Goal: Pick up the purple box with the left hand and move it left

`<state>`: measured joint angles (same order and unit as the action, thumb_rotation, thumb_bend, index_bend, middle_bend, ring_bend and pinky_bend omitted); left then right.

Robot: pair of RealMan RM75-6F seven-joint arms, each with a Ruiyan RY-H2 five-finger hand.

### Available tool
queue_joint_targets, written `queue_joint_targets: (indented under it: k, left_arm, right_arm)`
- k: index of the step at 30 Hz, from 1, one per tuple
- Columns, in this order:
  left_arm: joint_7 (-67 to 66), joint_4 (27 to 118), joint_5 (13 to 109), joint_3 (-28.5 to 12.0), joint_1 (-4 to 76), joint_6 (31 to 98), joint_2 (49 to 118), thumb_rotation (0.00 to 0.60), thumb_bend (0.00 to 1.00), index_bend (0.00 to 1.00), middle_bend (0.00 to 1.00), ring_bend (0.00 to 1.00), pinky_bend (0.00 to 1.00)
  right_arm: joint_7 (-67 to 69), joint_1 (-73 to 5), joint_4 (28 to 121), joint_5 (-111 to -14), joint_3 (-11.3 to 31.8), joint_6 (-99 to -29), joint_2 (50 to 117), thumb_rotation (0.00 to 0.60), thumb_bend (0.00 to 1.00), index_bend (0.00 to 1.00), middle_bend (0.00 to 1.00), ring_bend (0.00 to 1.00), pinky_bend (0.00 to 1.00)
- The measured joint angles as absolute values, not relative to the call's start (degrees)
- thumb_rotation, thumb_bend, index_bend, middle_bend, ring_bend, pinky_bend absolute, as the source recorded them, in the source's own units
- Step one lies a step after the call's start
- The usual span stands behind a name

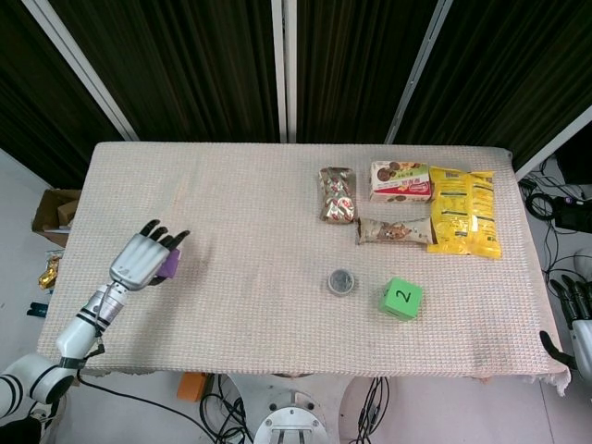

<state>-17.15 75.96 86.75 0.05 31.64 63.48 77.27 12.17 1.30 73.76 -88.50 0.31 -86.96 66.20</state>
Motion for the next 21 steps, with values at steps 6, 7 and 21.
queue_joint_targets:
  k: [6,7,21]
  left_arm:
    - [-37.7,82.1,82.2,-0.2,32.9,59.3,76.7,0.600,0.29,0.13,0.69,0.26,0.16]
    - [-39.8,82.4,81.8,-0.1,33.1,58.8,77.0,0.600,0.29,0.12,0.68,0.26,0.16]
    - [-51.5,86.4,75.6,0.0,34.1,57.2,78.5,0.600,0.10,0.00,0.10,0.09,0.16]
  right_arm:
    - [12.8,1.5,73.5,-88.0,0.5,-87.0,65.8,0.600,0.24,0.00,0.00,0.00,0.00]
    - [12.8,1.4,73.5,-87.9,0.5,-86.9,65.8,0.600,0.24,0.00,0.00,0.00,0.00]
    - [12.9,1.4,73.1,-87.8,1.1,-87.7,66.4,0.600,0.24,0.00,0.00,0.00,0.00]
